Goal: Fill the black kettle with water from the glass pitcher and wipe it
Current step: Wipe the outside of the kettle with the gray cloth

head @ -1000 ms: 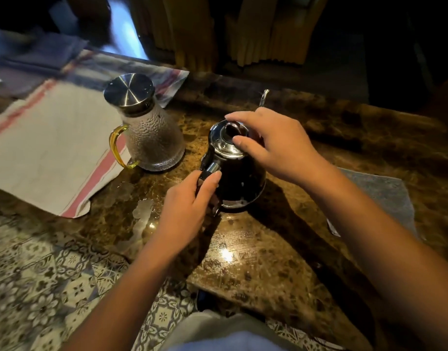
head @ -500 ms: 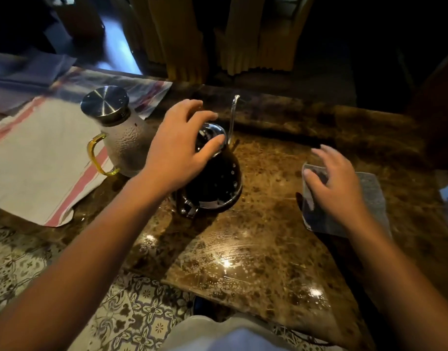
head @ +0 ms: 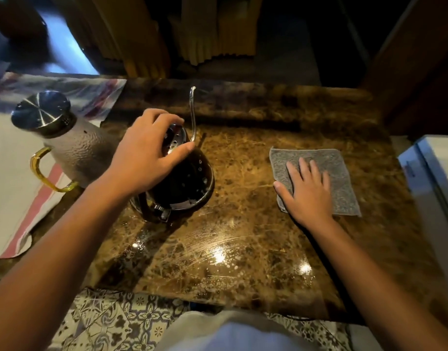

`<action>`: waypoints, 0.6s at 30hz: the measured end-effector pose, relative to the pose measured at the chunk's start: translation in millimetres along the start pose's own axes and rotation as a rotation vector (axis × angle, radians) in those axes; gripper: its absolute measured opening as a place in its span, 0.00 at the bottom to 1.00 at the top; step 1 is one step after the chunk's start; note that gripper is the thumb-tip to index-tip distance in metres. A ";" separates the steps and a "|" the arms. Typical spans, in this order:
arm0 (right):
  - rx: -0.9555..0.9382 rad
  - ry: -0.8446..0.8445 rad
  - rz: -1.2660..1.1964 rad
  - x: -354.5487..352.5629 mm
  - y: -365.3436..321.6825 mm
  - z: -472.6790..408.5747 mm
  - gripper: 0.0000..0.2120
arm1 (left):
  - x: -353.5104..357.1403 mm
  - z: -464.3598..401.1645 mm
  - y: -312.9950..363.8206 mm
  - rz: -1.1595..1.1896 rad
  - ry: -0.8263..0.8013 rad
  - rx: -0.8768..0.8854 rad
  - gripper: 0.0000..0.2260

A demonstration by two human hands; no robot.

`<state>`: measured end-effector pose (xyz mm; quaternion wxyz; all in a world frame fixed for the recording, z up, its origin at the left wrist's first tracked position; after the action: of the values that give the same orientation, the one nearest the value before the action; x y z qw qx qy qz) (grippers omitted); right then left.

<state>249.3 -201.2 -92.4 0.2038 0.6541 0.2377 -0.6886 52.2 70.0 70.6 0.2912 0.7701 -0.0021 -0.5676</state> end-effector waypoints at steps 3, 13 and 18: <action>-0.029 0.107 -0.109 -0.3 -1.8 1.6 0.25 | 0.7 -0.1 -1.1 0.022 0.001 0.005 0.25; 0.490 -0.012 -1.640 -33.9 -35.9 -2.2 0.15 | 0.6 2.7 -8.3 0.117 0.025 0.056 0.21; 0.460 -0.161 -2.228 -72.9 -74.9 -5.9 0.19 | -2.3 4.4 -8.2 0.192 0.022 0.059 0.17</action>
<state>214.2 -139.7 -15.3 -0.6310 0.0554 0.5406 -0.5537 44.9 75.6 68.1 0.3213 0.7807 -0.0893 -0.5284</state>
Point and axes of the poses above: each hand's wrist, its own z-axis away from the middle knuckle, its own x-axis out of the palm, y = z × x, the point moved 2 cm from there along -z, towards the middle knuckle, and after that the axes turned 5 degrees about z, right-handed, at the moved point
